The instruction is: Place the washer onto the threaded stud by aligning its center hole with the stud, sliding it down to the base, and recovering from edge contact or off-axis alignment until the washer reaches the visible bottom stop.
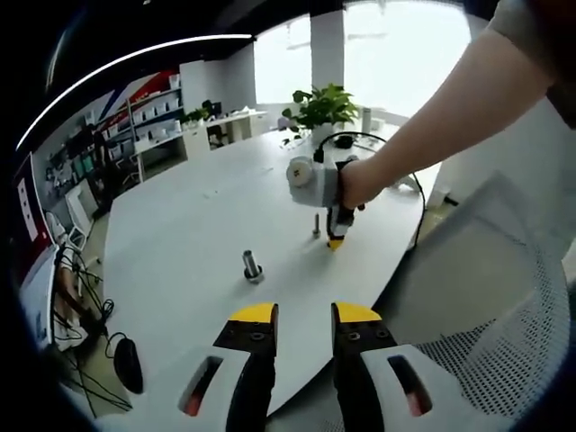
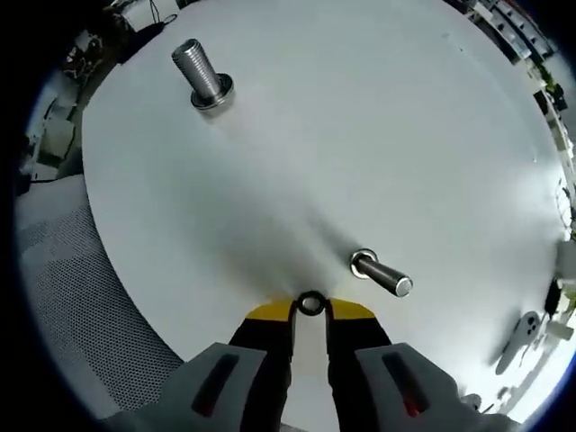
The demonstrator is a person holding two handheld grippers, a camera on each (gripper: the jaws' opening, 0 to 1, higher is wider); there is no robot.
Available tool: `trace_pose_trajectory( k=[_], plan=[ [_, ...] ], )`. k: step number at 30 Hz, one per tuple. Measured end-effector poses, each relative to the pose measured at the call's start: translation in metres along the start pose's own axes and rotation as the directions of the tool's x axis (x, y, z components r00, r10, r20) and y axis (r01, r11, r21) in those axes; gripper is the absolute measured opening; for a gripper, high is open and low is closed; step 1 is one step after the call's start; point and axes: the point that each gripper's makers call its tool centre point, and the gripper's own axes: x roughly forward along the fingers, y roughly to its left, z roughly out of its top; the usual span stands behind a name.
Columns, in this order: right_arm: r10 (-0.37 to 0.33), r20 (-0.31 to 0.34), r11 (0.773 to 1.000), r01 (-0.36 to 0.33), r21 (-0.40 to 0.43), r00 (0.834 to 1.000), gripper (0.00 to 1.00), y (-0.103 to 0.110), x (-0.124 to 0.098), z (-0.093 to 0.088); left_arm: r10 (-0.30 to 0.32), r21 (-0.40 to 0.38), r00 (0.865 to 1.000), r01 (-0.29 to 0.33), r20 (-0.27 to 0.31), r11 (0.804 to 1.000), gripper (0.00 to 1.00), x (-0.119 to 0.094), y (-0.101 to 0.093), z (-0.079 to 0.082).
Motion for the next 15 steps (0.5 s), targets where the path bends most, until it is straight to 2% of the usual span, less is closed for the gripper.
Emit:
trace_pose_trajectory(
  k=[3, 7, 14, 15],
  plan=[
    [0.021, 0.030, 0.999, -0.022, 0.032, 0.999, 0.15, -0.0013, -0.0006, -0.0012, 0.001, -0.002, 1.000, -0.001, 0.001, 1.000, 0.21, 0.0001, 0.0002, 0.0001],
    [0.023, 0.061, 0.999, -0.025, 0.022, 0.998, 0.14, -0.0005, 0.0004, -0.0010, 0.001, 0.000, 1.000, -0.001, 0.003, 1.000, 0.21, 0.0001, -0.0001, 0.0006],
    [-0.049, 0.057, 0.996, 0.053, -0.068, 0.997, 0.15, 0.0046, -0.0001, 0.0008, -0.005, 0.008, 1.000, 0.005, -0.002, 1.000, 0.22, 0.0009, -0.0024, 0.0001],
    [-0.043, 0.050, 0.996, 0.046, -0.071, 0.998, 0.15, 0.0061, 0.0003, 0.0011, -0.005, 0.007, 1.000, 0.005, 0.000, 1.000, 0.22, 0.0008, -0.0023, 0.0004]
  ],
)
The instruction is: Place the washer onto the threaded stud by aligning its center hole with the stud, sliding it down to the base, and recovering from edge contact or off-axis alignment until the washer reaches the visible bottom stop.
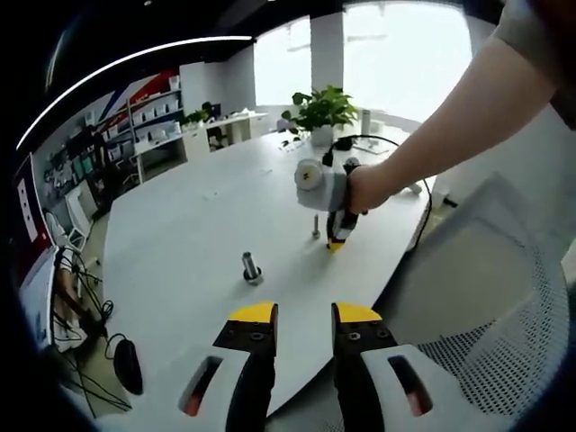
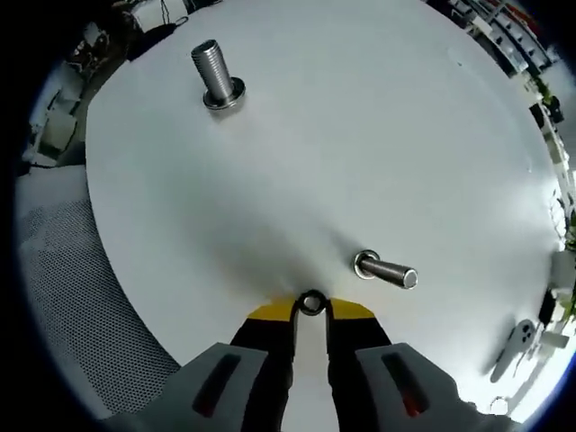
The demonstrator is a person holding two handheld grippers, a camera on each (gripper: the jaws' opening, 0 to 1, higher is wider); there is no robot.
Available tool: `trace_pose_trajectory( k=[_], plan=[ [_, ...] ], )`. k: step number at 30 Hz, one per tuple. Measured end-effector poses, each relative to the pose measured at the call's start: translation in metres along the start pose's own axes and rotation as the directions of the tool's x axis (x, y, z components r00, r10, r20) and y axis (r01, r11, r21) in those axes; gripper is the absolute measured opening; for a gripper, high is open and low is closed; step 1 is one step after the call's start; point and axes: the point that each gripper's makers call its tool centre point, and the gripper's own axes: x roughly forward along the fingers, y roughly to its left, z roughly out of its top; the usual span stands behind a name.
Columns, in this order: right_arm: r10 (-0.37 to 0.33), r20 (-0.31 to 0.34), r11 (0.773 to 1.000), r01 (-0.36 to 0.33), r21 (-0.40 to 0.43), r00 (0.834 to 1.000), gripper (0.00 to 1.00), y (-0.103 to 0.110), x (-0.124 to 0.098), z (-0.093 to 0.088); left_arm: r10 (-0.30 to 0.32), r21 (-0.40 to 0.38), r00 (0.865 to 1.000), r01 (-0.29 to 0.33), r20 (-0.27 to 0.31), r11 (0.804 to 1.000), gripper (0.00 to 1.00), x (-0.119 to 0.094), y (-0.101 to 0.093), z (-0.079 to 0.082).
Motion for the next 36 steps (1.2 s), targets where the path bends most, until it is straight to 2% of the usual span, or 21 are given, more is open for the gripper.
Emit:
trace_pose_trajectory(
  k=[7, 13, 16, 20, 25, 30, 36],
  plan=[
    [0.011, -0.004, 0.999, -0.011, 0.032, 1.000, 0.15, -0.003, -0.001, -0.001, -0.010, 0.010, 1.000, 0.010, -0.011, 1.000, 0.22, 0.001, -0.002, -0.001],
    [0.028, 0.104, 0.998, -0.033, 0.045, 0.994, 0.14, -0.004, -0.002, -0.001, -0.002, 0.008, 1.000, 0.002, -0.004, 1.000, 0.22, 0.000, -0.001, -0.001],
    [0.049, 0.173, 0.991, -0.070, 0.117, 0.984, 0.14, -0.006, -0.003, -0.001, -0.002, 0.001, 1.000, 0.002, -0.003, 1.000, 0.22, 0.001, 0.000, -0.001],
    [0.047, 0.158, 0.990, -0.067, 0.124, 0.986, 0.13, -0.009, -0.004, -0.010, -0.006, 0.009, 1.000, 0.006, -0.013, 1.000, 0.22, 0.001, -0.001, -0.002],
    [0.049, 0.218, 0.980, -0.089, 0.177, 0.975, 0.13, -0.014, -0.017, -0.008, -0.004, -0.005, 1.000, 0.004, -0.006, 1.000, 0.22, 0.001, 0.000, -0.001],
    [0.035, 0.225, 0.986, -0.070, 0.148, 0.974, 0.13, -0.024, -0.033, -0.007, -0.009, -0.002, 1.000, 0.009, -0.011, 1.000, 0.21, 0.002, 0.000, -0.002],
    [-0.001, 0.260, 0.986, -0.042, 0.161, 0.966, 0.13, -0.037, -0.050, -0.002, -0.014, 0.003, 1.000, 0.014, -0.017, 1.000, 0.21, 0.002, -0.001, -0.003]
  ],
)
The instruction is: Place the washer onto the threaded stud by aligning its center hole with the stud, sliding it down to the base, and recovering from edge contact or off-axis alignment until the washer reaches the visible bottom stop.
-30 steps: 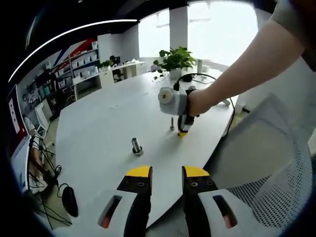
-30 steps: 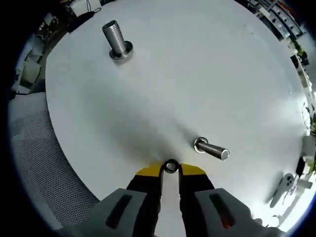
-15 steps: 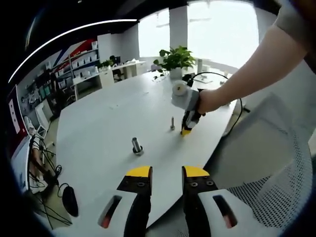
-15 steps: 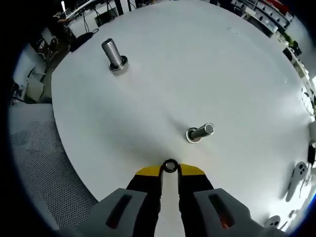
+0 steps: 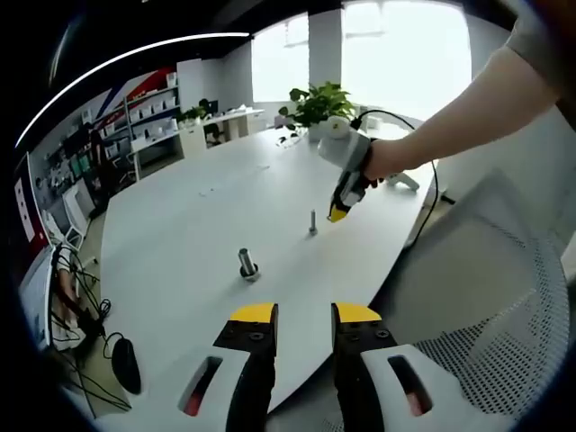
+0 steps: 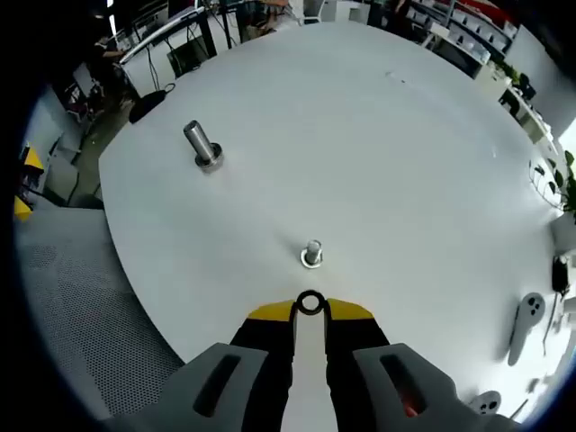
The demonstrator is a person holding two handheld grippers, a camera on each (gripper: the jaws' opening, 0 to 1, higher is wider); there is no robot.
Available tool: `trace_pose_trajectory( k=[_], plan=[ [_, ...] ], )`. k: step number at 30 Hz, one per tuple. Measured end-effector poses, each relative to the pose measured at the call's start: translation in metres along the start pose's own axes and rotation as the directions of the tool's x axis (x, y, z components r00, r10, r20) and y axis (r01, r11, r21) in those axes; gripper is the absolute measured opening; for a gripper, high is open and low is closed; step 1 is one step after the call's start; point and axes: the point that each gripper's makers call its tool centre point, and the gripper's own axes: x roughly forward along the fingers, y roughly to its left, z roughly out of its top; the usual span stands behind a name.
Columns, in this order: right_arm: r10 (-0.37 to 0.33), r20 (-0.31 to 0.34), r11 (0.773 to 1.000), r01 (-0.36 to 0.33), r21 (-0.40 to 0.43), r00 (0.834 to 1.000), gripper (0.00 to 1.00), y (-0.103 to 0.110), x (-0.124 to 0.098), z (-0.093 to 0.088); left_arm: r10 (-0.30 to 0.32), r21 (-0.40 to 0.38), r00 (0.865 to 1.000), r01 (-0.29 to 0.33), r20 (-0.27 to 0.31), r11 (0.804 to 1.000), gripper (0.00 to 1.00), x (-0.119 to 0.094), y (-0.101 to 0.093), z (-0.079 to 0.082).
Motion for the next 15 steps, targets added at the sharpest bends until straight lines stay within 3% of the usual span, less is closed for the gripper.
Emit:
trace_pose_trajectory(
  k=[3, 8, 15],
  plan=[
    [0.022, 0.021, 1.000, -0.022, -0.004, 1.000, 0.14, 0.002, -0.004, 0.007, -0.002, -0.003, 1.000, 0.002, 0.002, 1.000, 0.21, 0.000, 0.000, 0.000],
    [0.002, 0.046, 0.998, 0.001, -0.063, 0.999, 0.14, 0.002, -0.015, 0.024, -0.002, 0.001, 1.000, 0.002, 0.002, 1.000, 0.21, 0.000, 0.000, 0.000],
    [0.003, 0.054, 0.995, 0.002, -0.104, 0.999, 0.14, 0.002, -0.014, 0.038, 0.003, 0.001, 1.000, -0.003, 0.003, 1.000, 0.21, 0.000, 0.000, 0.000]
  ],
)
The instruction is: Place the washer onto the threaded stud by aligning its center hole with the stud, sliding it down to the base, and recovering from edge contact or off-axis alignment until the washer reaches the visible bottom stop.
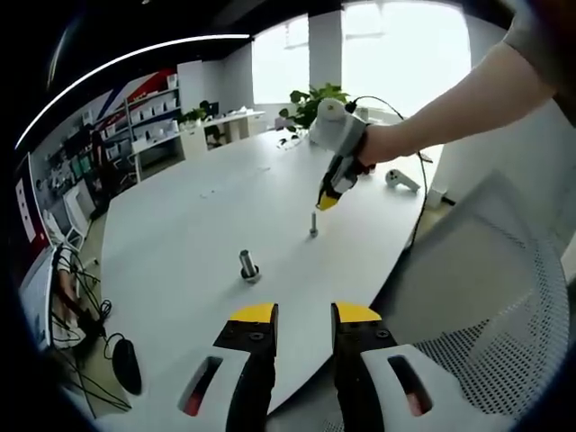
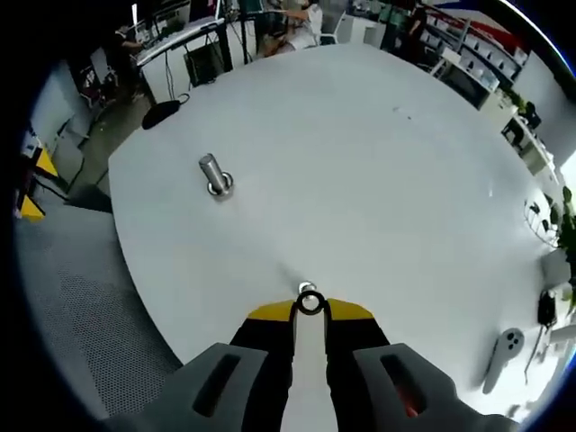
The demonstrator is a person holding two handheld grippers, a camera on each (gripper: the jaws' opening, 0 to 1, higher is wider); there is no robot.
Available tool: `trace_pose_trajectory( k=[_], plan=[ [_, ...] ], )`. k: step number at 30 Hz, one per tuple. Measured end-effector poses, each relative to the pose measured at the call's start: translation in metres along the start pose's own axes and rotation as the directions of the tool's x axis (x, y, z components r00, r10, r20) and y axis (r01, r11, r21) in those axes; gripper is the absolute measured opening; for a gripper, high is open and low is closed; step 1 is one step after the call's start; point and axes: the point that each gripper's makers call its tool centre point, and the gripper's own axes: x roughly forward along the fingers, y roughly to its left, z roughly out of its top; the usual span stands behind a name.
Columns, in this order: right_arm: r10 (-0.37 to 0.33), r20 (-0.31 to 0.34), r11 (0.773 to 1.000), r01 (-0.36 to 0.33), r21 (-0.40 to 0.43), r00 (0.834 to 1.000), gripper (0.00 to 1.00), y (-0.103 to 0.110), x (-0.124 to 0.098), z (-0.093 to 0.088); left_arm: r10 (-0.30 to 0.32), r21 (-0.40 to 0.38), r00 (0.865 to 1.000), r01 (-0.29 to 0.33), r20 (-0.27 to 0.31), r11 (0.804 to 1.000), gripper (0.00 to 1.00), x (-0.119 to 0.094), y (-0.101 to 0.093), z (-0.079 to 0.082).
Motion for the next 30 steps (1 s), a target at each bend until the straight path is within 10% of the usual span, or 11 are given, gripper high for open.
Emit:
trace_pose_trajectory(
  k=[30],
  plan=[
    [0.032, -0.086, 0.997, -0.037, -0.067, 0.996, 0.14, -0.001, 0.030, -0.006, 0.013, -0.009, 1.000, -0.013, -0.025, 1.000, 0.21, 0.001, 0.003, -0.005]
  ],
)
